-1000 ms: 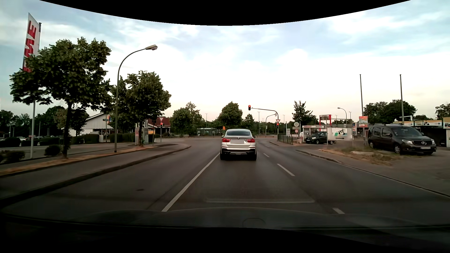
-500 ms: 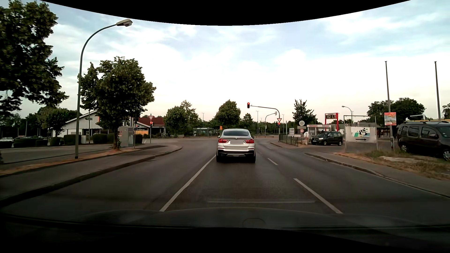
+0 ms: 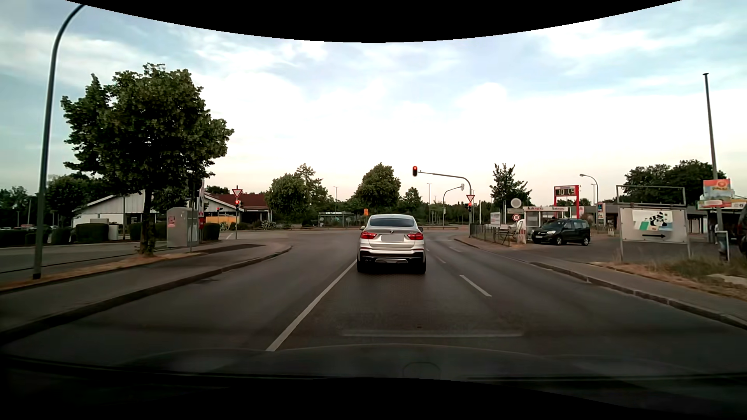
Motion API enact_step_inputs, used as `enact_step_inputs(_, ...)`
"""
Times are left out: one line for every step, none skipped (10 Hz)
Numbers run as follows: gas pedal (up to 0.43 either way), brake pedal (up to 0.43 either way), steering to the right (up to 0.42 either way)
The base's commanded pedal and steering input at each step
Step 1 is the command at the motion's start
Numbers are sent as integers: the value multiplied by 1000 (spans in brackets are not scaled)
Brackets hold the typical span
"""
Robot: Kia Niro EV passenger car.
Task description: Follow the waypoints while adhering to traffic rules and regulations
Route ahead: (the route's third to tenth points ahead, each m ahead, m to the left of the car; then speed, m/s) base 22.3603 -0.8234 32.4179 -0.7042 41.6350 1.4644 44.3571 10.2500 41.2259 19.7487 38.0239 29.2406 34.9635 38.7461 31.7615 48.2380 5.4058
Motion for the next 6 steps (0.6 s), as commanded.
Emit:
enact_step_inputs(0,183,3)
enact_step_inputs(0,171,3)
enact_step_inputs(0,165,3)
enact_step_inputs(0,159,3)
enact_step_inputs(0,146,5)
enact_step_inputs(0,146,7)
